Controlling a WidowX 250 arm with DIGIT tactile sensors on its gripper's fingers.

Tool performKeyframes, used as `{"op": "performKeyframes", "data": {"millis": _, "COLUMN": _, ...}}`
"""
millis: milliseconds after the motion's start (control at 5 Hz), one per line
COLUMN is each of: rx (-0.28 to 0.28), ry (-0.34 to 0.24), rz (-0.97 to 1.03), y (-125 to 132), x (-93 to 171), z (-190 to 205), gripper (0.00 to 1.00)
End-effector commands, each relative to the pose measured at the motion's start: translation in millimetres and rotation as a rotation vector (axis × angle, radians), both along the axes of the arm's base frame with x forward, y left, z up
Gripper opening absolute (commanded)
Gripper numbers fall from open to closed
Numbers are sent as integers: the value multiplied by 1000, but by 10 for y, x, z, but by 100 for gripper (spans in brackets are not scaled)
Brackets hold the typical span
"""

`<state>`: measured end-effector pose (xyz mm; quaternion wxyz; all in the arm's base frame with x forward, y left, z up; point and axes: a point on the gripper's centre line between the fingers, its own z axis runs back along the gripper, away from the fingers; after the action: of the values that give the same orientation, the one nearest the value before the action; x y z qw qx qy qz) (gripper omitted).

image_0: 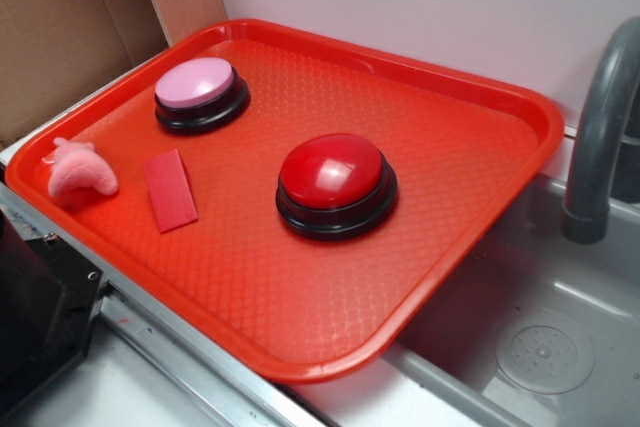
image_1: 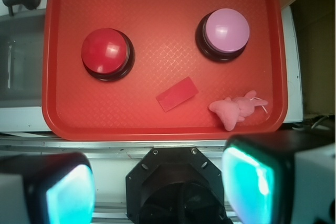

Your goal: Push the pink button.

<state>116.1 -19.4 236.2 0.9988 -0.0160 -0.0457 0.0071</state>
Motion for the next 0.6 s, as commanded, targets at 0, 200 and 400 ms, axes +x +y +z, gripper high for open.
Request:
{"op": "performKeyframes", "data": {"millis": 0, "rx": 0, "ry": 0, "rz": 0, "y": 0, "x": 0, "z": 0, "gripper": 100}}
{"op": "performKeyframes", "data": {"millis": 200, "rx": 82, "ry": 174, "rz": 151, "y": 360, "x": 256, "z": -402, "gripper": 100}}
{"op": "performKeyframes", "data": {"millis": 400, "rx": 129, "ry": 139, "rz": 192, "y": 475, "x": 574, "z": -656, "gripper": 100}}
